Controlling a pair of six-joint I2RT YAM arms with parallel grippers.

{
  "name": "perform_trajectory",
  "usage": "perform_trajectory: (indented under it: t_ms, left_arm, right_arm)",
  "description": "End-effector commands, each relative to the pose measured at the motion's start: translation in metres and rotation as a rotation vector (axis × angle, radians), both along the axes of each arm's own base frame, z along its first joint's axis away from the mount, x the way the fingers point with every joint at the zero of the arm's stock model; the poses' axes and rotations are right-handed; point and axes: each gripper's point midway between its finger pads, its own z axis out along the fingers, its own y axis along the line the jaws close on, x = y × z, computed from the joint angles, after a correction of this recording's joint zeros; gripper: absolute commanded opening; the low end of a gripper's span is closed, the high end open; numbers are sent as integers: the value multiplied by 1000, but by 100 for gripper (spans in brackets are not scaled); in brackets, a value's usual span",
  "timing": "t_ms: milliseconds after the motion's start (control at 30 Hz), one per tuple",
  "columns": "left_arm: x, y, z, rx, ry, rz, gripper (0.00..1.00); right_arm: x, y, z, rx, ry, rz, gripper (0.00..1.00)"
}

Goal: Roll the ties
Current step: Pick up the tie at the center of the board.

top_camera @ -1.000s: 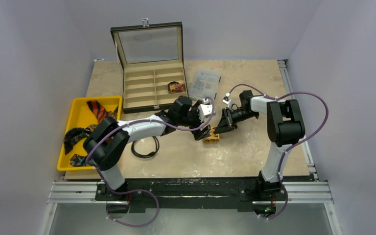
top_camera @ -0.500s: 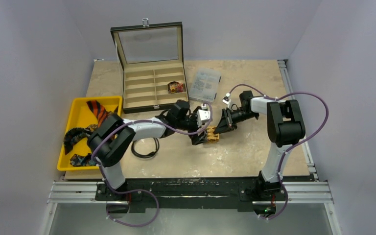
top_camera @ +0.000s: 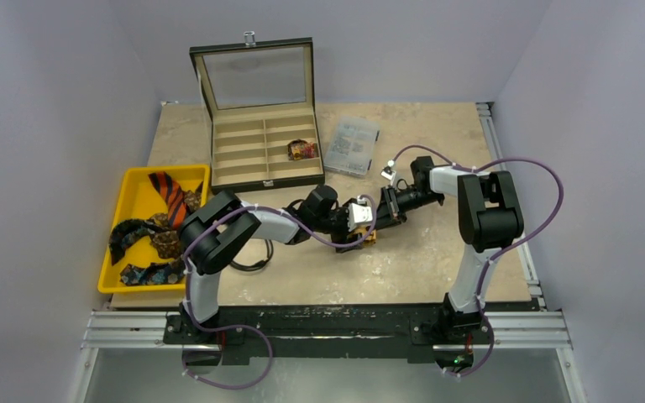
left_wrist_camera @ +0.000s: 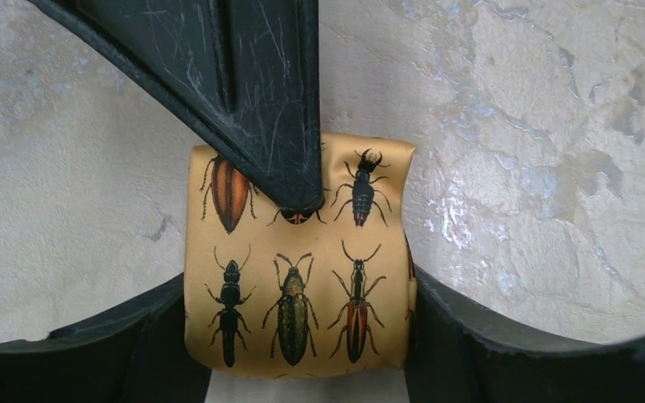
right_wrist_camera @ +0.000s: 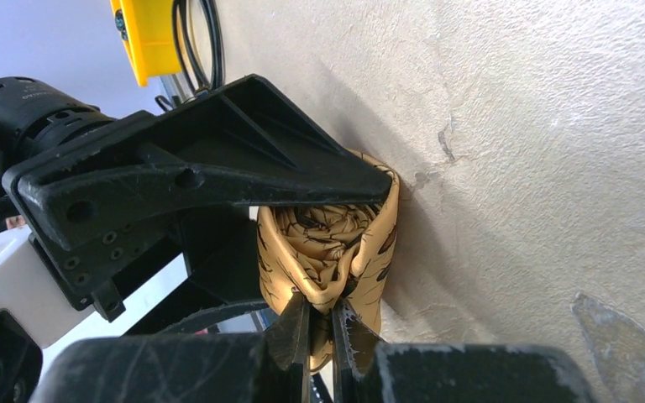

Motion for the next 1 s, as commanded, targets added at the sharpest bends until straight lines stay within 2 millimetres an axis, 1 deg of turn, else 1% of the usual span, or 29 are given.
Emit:
perform_trajectory:
  t_ms: [0,100,167,200,267,300,333,367,433,500,533,567,600,633,700,767,867,933,967]
  left_arm:
    - [1,-1,-6,26,-45,-41,59]
    - [-6,-3,-7,23,-42,-72,51]
    - [-10,-3,-7,26,-45,-85,38]
    - [-11,-2,-5,24,-48,-86,30]
    - [-12,-1,-2,19,-53,-89,17]
    - [-13,-2,1,12,-53,-91,11]
    - [-13,-3,6,0,-53,-93,9]
    - [-12,-5,11,-7,-47,-87,13]
    - [-10,-10,27,-27,-34,-72,39]
    - [-1,-10,46,-42,-9,0,62]
    - [3,-6,55,-42,2,35,69]
    - [8,-1,67,-56,14,65,81]
    - [9,6,78,-68,36,78,96]
    - [10,14,90,-78,67,92,100]
    - [8,34,112,-81,141,110,100]
    - [7,55,133,-77,174,136,100]
    - [17,83,160,-85,224,236,100]
    - [26,102,175,-77,310,332,100]
    - [32,108,190,-82,367,380,100]
  right_arm:
    - [3,3,8,33,-33,21,0]
    - [3,4,10,43,-35,18,0]
    - [3,4,10,45,-32,17,0]
    - [3,3,11,42,-37,17,0]
    - [3,3,12,39,-45,16,0]
    - [2,3,11,39,-45,16,0]
    - [2,3,12,39,-42,12,0]
    - [2,4,12,39,-44,12,0]
    - [3,4,13,39,-45,12,0]
    - [5,4,16,42,-55,15,0]
    - [6,4,19,44,-61,16,0]
    - [8,4,22,45,-70,16,0]
    - [9,4,26,46,-82,17,0]
    - [11,3,30,47,-96,12,0]
    - [14,3,40,52,-124,2,0]
    - [16,2,50,61,-147,-6,0]
    - [21,5,69,83,-195,-15,0]
    - [28,7,85,102,-235,-22,0]
    - [33,8,94,111,-255,-24,0]
